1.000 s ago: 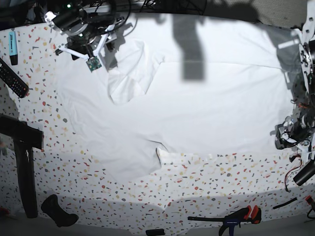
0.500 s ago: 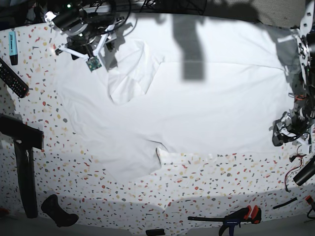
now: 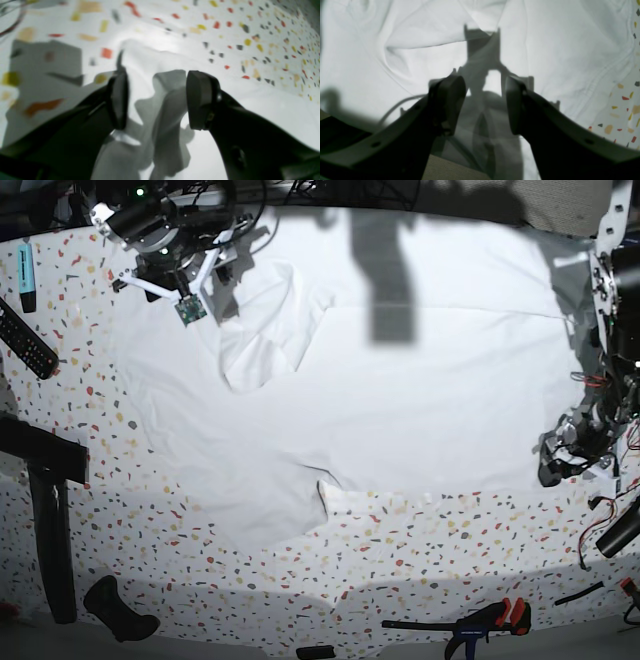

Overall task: Fold the T-shirt properly
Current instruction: 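Move the left gripper along the shirt's side toward the hem, then lower the right gripper onto the shirt's side near the hem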

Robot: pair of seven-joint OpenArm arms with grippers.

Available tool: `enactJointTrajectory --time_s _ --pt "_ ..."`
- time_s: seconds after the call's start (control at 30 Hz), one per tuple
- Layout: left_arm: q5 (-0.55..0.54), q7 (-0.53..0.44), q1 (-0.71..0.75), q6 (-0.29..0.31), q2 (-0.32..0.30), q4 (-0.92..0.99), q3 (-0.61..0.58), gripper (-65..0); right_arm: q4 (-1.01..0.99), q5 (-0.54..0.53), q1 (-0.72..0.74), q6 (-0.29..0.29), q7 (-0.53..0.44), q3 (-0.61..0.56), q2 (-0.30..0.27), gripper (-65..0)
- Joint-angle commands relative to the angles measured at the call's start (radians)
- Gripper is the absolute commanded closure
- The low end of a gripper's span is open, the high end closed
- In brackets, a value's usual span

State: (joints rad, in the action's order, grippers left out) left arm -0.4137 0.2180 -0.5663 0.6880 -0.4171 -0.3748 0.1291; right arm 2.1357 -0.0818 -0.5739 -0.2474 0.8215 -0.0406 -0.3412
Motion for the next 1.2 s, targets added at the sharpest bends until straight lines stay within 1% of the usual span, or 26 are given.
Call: enactJointTrajectory --time_s 0.0,0.1,0.23,0.3,0.33,0.37,0.4,0.47,0.5,0.6,0.63,0.7,0.73,0.8,0.87,1.0,1.17 --pt "0.005 0.007 -0.021 0.010 -0.002 -0.009 0.001 -33.9 0.019 -0.001 -0.003 0.001 -0.011 0.002 -0.005 -30.1" --pt "0.005 0.000 -0.022 0.010 0.007 -0.009 0.001 -33.9 0.019 -0.001 -0.003 0.001 -0.008 0.002 -0.005 -30.1" --pt "0.005 -0.008 -0.024 0.010 -0.009 -0.009 0.001 -33.8 0.019 -0.001 -0.002 0.001 -0.006 0.002 -0.005 -30.1" --pt "0.005 -0.012 -0.025 0.010 -0.018 -0.009 0.001 -30.8 0.019 -0.001 -0.002 0.001 -0.016 0.002 -0.005 -30.1" --pt "0.005 -0.013 -0.027 0.010 -0.022 -0.009 0.001 -27.7 0.019 0.000 -0.002 0.001 -0.028 0.002 -0.005 -30.1" --pt "0.004 -0.015 -0.027 0.010 -0.024 -0.009 0.001 -23.2 0.019 0.000 -0.002 0.001 -0.047 0.002 -0.005 -30.1" --pt "0.004 -0.021 -0.027 0.010 -0.027 -0.010 0.001 -17.2 0.019 0.000 -0.002 0.001 -0.068 0.002 -0.005 -30.1" --pt "0.000 -0.043 -0.027 0.010 -0.031 -0.011 0.001 -1.6 0.019 0.000 0.004 0.001 -0.122 0.002 -0.005 -30.1" --pt "-0.008 -0.058 -0.027 0.010 -0.032 -0.011 0.001 0.0 0.018 0.003 0.014 0.001 -0.148 0.002 -0.004 -30.1" --pt "-0.019 -0.090 -0.028 0.010 -0.035 -0.012 0.001 0.0 0.015 0.061 0.082 0.002 -0.218 0.002 0.002 -30.1" --pt "-0.018 -0.092 -0.029 0.010 -0.035 -0.012 0.001 0.0 0.011 0.069 0.121 0.007 -0.220 0.002 0.003 -30.1" --pt "-0.018 -0.092 -0.029 0.010 -0.034 -0.012 0.001 0.0 -0.006 0.067 0.211 0.055 -0.207 0.002 0.003 -30.1" --pt "-0.018 -0.092 -0.030 0.010 -0.035 -0.012 0.001 0.0 -0.016 0.056 0.261 0.064 -0.182 0.002 0.003 -30.1" --pt "-0.018 -0.090 -0.029 0.010 -0.035 -0.012 0.001 0.0 -0.044 0.018 0.357 0.064 -0.146 0.002 0.003 -30.1" --pt "-0.018 -0.088 -0.029 0.010 -0.034 -0.012 0.001 0.0 -0.094 -0.013 0.447 0.063 -0.135 0.002 0.005 -30.1" --pt "-0.018 -0.088 -0.029 0.010 -0.035 -0.012 0.001 0.0 -0.266 -0.008 0.605 0.051 -0.093 0.002 0.018 -30.1" --pt "-0.018 -0.089 -0.029 0.010 -0.035 -0.012 0.001 0.0 -0.580 -0.008 0.816 0.043 -0.090 0.002 0.018 -30.1"
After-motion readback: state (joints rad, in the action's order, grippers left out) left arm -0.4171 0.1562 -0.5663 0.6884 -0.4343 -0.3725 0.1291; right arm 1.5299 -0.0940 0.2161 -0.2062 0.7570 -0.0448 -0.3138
